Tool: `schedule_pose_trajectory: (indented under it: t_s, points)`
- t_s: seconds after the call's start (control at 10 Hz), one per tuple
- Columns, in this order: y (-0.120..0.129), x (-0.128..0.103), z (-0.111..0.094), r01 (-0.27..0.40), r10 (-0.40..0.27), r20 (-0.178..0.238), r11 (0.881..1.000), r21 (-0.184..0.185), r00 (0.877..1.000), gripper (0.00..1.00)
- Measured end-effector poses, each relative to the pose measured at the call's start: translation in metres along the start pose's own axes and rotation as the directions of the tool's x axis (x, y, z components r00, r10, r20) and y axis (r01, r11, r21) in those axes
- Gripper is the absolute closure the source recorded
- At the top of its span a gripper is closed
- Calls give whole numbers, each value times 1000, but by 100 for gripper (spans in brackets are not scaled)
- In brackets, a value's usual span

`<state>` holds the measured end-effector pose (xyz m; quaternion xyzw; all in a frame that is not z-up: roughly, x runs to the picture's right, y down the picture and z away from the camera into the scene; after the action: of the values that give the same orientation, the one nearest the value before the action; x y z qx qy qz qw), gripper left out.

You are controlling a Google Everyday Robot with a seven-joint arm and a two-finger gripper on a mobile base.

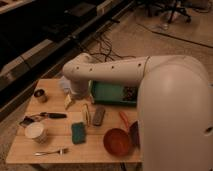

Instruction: Wipe purple bowl with sponge

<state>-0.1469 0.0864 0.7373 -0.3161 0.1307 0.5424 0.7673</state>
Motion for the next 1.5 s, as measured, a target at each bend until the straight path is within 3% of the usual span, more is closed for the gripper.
schedule_pose_trajectory:
  t_s: [0.3, 0.5, 0.7, 1.0, 1.5]
  points:
    - [45, 32, 10, 40, -40, -29, 999, 0, 999, 20]
    - [55, 45, 24, 38, -38, -48, 999, 11, 998, 20]
    - [57, 54, 54, 17, -15, -79, 999, 32, 997, 20]
    - [45, 60, 81, -43, 50, -114, 997, 63, 992, 20]
    - [29, 70, 93, -94, 109, -149, 990, 101, 983, 20]
